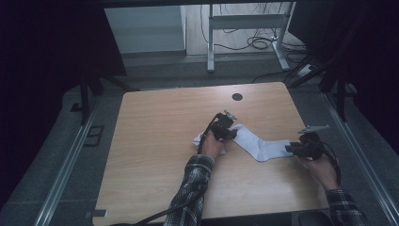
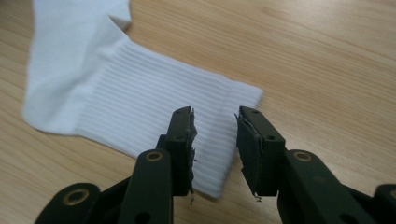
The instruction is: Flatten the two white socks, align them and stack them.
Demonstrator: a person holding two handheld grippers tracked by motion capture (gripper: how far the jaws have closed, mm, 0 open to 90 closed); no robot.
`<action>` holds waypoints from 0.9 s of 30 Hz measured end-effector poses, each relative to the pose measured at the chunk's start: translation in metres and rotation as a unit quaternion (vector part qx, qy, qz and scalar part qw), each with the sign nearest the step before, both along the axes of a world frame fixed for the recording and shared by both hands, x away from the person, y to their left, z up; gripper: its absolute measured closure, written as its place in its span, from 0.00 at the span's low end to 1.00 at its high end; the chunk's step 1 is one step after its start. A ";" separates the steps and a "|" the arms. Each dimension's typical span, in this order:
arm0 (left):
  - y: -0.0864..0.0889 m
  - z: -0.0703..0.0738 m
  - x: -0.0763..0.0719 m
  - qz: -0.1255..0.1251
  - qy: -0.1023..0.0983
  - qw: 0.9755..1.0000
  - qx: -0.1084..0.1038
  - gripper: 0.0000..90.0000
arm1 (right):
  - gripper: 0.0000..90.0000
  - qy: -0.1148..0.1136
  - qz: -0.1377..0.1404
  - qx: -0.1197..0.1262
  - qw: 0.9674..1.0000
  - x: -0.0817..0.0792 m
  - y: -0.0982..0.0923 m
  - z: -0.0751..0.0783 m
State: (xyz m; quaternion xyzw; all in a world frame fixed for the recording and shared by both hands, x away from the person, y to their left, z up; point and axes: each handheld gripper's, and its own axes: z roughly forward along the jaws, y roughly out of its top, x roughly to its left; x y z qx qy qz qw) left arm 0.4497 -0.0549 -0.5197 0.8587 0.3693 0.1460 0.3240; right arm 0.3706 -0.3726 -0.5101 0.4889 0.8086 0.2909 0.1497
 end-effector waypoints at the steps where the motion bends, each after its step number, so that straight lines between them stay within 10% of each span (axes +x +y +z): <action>1: -0.001 -0.002 0.001 0.005 0.001 1.000 0.003 0.65 | 0.70 0.000 -0.001 -0.002 1.000 0.000 0.000 -0.001; 11: -0.004 -0.008 0.004 0.007 0.025 1.000 0.005 0.95 | 0.91 0.024 -0.004 0.025 0.999 -0.002 -0.004 -0.009; 27: 0.028 0.033 -0.026 -0.009 -0.013 1.000 -0.017 0.96 | 0.92 -0.023 0.023 0.030 0.999 -0.009 0.009 0.028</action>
